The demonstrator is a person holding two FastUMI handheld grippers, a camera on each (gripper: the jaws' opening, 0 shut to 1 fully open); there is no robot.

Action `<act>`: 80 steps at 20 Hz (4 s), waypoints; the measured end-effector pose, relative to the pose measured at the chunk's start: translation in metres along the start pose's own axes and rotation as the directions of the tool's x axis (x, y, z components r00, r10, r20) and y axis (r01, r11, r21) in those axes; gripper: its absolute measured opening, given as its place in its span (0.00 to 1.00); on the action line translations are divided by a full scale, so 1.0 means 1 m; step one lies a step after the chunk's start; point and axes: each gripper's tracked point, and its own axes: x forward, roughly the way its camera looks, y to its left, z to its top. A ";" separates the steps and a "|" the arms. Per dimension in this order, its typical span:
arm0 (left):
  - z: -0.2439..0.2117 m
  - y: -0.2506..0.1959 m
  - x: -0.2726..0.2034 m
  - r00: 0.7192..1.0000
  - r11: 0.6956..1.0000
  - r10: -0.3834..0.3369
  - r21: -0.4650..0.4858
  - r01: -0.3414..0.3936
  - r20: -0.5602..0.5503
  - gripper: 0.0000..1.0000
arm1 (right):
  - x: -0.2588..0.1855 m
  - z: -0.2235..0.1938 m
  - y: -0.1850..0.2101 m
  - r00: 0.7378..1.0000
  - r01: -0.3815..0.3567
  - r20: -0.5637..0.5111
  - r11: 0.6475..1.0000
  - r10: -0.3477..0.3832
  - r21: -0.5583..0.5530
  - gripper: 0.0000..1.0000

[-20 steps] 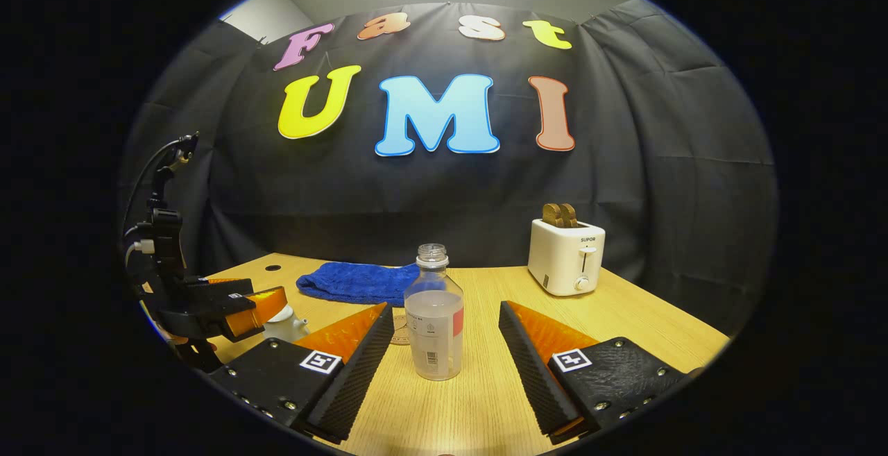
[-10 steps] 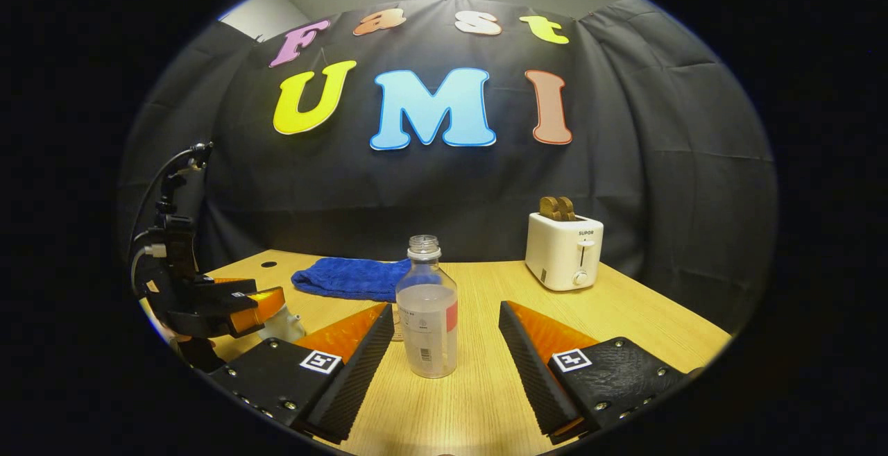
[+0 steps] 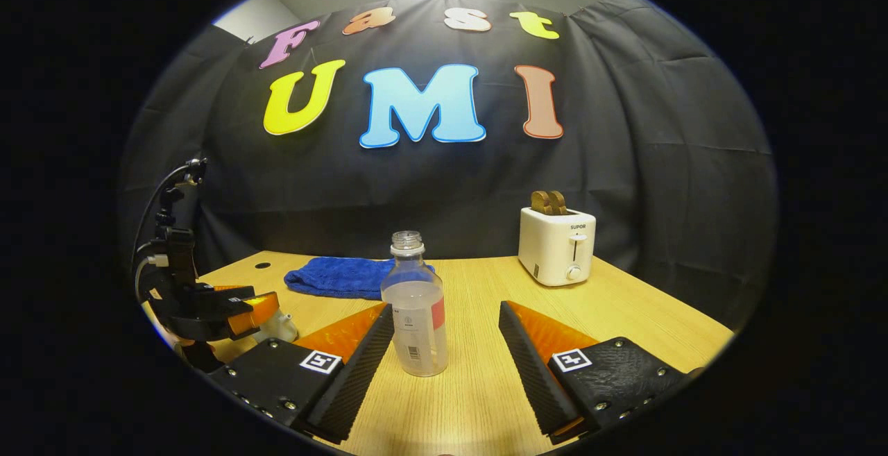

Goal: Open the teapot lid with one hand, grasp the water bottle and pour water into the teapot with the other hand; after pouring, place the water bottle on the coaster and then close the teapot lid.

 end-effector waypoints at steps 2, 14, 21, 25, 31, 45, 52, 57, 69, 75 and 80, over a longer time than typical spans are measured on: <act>0.002 0.000 0.001 1.000 1.000 -0.001 0.001 0.001 0.004 0.66 | 0.000 -0.001 -0.001 1.000 0.001 -0.002 1.000 -0.001 0.003 0.95; 0.007 -0.001 0.004 1.000 0.999 0.006 0.051 -0.007 0.023 0.16 | 0.001 -0.009 -0.004 1.000 0.009 -0.022 1.000 -0.009 0.011 0.95; 0.013 -0.001 0.004 0.999 0.999 -0.033 0.024 0.033 0.025 0.16 | 0.005 -0.017 0.003 0.999 -0.016 -0.049 0.999 0.018 0.033 0.95; 0.019 -0.001 0.002 0.998 0.999 -0.050 0.015 0.050 0.045 0.17 | 0.007 -0.020 0.009 0.998 -0.033 -0.058 0.999 0.034 0.032 0.95; 0.026 -0.006 0.002 0.994 0.996 -0.090 -0.021 0.091 0.060 0.17 | 0.014 -0.029 0.016 0.995 -0.052 -0.087 0.997 0.057 0.052 0.95; 0.050 0.024 -0.028 0.991 0.996 -0.075 -0.046 0.080 0.107 0.16 | 0.067 -0.061 0.024 0.976 -0.073 -0.210 0.996 0.063 -0.041 0.97; 0.048 0.051 -0.040 0.993 0.996 -0.050 -0.073 0.058 0.109 0.17 | 0.074 -0.070 0.033 0.966 -0.101 -0.249 0.985 0.064 -0.139 0.76; 0.045 0.060 -0.046 0.992 0.994 -0.052 -0.094 0.063 0.111 0.16 | 0.079 -0.047 0.036 0.984 -0.063 -0.179 0.916 -0.010 -0.396 0.76; 0.038 0.102 -0.071 0.994 0.994 0.011 -0.105 0.001 0.109 0.17 | 0.094 -0.010 0.113 0.999 -0.017 0.012 0.522 0.053 -0.853 0.75; 0.032 0.116 -0.075 0.994 0.993 0.032 -0.112 -0.020 0.102 0.17 | 0.099 -0.010 0.131 0.995 0.025 0.056 0.320 0.088 -0.947 0.75; 0.029 0.121 -0.075 0.995 0.993 0.037 -0.112 -0.026 0.096 0.17 | 0.100 -0.007 0.138 0.990 0.072 0.094 0.196 0.105 -0.978 0.75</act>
